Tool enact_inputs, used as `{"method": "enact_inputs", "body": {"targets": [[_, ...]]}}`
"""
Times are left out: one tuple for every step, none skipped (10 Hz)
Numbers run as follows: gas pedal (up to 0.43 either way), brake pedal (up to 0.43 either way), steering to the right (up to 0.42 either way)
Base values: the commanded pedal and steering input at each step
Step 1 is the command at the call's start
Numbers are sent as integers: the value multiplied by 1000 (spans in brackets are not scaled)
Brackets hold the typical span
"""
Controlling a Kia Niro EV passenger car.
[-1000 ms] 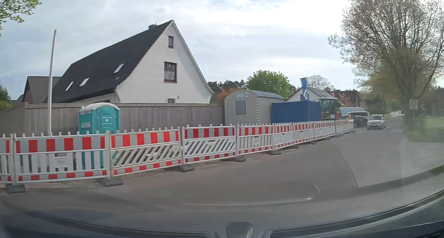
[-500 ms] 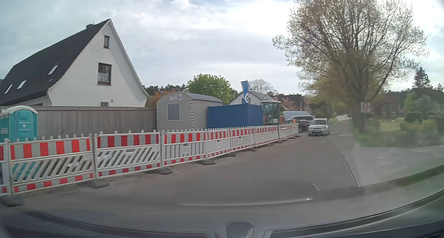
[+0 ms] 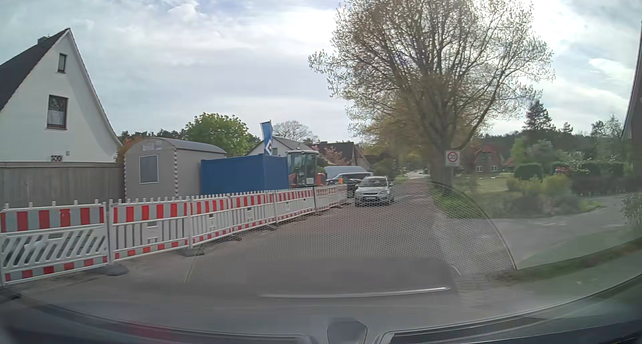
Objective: Follow the waypoints while adhering to traffic rules and regulations
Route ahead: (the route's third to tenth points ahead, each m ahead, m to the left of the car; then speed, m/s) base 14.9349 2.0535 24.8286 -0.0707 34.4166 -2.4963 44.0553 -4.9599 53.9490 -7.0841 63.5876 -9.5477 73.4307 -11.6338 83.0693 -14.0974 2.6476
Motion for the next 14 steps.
{"method": "enact_inputs", "body": {"targets": [[0, 61, 554], [0, 55, 532], [0, 49, 503], [0, 37, 444], [0, 30, 396], [0, 24, 334], [0, 18, 272], [0, 12, 214], [0, 0, 172], [0, 0, 131], [0, 0, 100], [0, 0, 95], [0, 0, 94], [0, 0, 84]]}}
